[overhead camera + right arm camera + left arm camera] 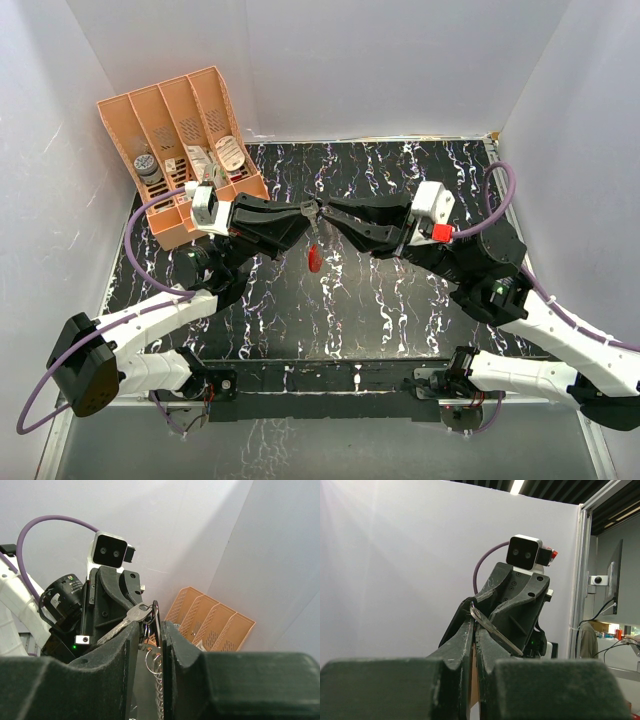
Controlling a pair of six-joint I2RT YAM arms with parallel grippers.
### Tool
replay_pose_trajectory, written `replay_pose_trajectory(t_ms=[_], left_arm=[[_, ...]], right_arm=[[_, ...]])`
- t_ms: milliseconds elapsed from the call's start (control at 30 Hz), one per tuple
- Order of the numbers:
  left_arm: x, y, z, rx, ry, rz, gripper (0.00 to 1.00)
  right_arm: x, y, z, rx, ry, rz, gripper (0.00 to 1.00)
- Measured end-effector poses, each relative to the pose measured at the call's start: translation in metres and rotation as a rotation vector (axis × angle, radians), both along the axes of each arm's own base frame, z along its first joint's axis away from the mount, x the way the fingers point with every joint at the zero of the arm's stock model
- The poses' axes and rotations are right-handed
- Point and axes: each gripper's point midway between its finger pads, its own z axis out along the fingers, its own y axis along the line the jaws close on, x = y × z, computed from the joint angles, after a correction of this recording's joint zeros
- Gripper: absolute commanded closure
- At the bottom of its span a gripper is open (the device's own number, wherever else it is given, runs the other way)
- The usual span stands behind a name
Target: Remove the keys from the keyring
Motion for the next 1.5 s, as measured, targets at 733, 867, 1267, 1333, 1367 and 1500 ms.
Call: replay_pose_trajectory(t_ms=[733,867,1267,1333,1367,1500], left_arm=[[0.000,0.000,0.000,0.001,-0.002,-0.001,1.00],[0.000,0.000,0.000,0.000,0.000,0.001,1.00],[0.001,0.000,0.000,0.000,-0.004,0.007,1.00],[0.001,0.000,0.000,0.001,-0.005,0.008,0.98],[0.001,0.000,0.000,0.003,-0.004,0.011,0.97],[0.004,-0.001,-0.002,0.014,0.002,0.029,0.95]], right_arm=[[0.003,0.006,-0.010,-0.025,0.022,0.006,0.89],[0.002,0.005,-0.010,-0.025,0.023,0.006,0.92],[0.003,0.005,-0.010,-0.022,0.034,0.005,1.00],[0.003,0.005,-0.010,-0.022,0.035,0.003,1.00],[0.004,0.005,-0.011,-0.023,0.036,0.000,1.00],[0.006,0.004,-0.013,-0.033,0.039,-0.017,1.00]])
